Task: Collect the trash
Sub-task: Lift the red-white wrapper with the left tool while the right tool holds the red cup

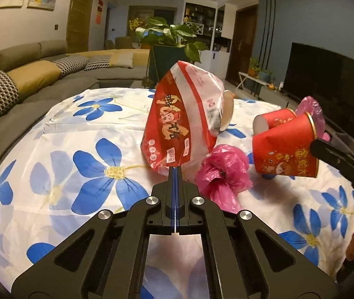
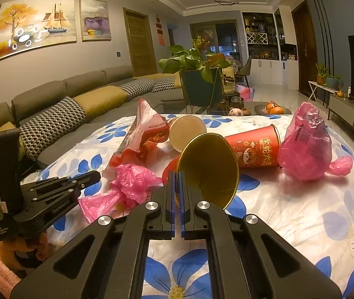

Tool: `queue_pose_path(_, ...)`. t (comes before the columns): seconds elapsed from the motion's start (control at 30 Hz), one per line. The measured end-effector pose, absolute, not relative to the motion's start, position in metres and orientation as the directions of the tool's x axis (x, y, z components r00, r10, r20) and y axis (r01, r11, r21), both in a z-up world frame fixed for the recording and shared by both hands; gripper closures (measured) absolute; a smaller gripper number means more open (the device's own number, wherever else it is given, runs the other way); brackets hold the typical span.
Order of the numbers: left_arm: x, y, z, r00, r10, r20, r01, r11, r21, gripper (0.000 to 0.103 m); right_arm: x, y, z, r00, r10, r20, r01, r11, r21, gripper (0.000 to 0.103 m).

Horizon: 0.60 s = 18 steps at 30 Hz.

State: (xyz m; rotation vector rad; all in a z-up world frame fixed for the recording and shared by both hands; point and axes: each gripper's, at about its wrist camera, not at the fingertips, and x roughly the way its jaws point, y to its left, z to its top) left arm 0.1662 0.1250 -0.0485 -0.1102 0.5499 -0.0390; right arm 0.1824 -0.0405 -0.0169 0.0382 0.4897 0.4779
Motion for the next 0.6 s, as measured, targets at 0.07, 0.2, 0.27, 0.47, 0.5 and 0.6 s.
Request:
queue_pose_path(0.07,0.164,0.124,-0.048,0.857,-0.042,-0.514,-0.006,0.996,-0.091,0.103,0.182,-0.042,-0.017,0.775,0.451,-0.442,-0.43,0.89,0.153,0.099)
queue_pose_path(0.2,0.162,0.123,-0.043,0.862,-0.038,-0.506,-0.006,0.996,-0.085,0.075,0.18,-0.044,-0.017,0.777,0.45,-0.44,-0.426,0.891,0.159,0.099)
queue_pose_path(0.27,0.16,0.122,-0.037,0.874,-0.056,-0.483,0.009,0.995,-0.1,0.061,0.179,-0.046,-0.017,0.778,0.449,-0.439,-0.424,0.891,0.16,0.099)
queue_pose_path(0.47,0.18,0.105,-0.02,0.884,-0.064,-0.463,0.021,0.995,-0.097,0.05,0.177,-0.054,-0.016,0.79,0.436,-0.43,-0.406,0.899,0.166,0.099)
queue_pose_path(0.5,0.183,0.102,-0.02,0.883,-0.063,-0.464,0.022,0.995,-0.092,0.05,0.177,-0.054,-0.015,0.792,0.434,-0.429,-0.403,0.9,0.166,0.099)
queue_pose_path(0.6,0.198,0.091,-0.021,0.874,-0.069,-0.48,0.033,0.996,-0.083,0.053,0.177,-0.058,-0.014,0.797,0.429,-0.425,-0.397,0.903,0.166,0.099)
